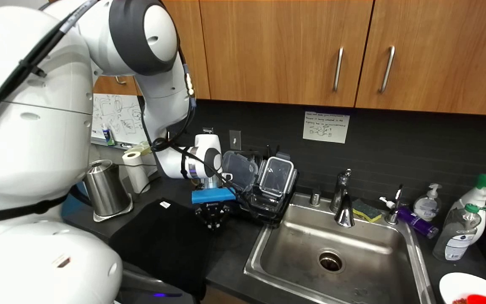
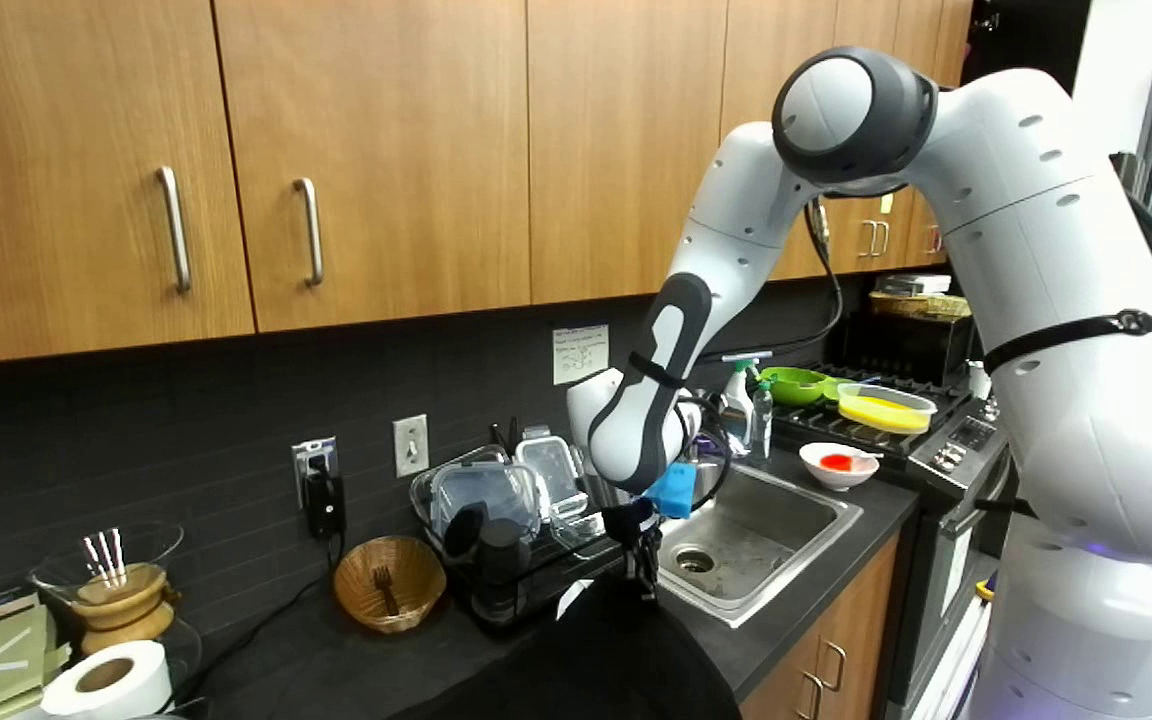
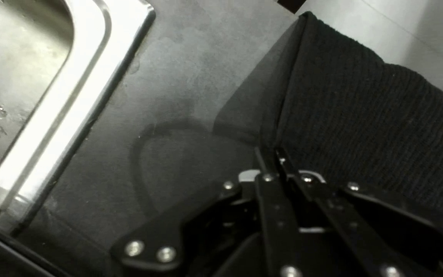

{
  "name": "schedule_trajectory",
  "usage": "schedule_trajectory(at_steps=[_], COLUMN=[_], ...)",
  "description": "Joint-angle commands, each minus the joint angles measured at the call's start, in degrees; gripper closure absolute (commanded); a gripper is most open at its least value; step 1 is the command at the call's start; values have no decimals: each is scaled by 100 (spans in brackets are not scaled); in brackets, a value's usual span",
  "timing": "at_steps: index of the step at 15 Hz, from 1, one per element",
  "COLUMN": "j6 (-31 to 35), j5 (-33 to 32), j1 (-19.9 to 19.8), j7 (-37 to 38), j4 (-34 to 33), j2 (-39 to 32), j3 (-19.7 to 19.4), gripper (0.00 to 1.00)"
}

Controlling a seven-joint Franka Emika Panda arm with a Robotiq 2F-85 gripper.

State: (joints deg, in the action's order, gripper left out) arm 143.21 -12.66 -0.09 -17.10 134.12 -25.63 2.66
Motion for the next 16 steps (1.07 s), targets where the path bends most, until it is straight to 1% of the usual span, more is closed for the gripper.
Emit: schedule_trajectory(at_steps=[1,16], j6=[31,50], j5=[136,274], j1=[-81,-203], j7=[-47,-109], j4=[189,497], j2=[277,723], j3=[53,57], gripper=[99,99])
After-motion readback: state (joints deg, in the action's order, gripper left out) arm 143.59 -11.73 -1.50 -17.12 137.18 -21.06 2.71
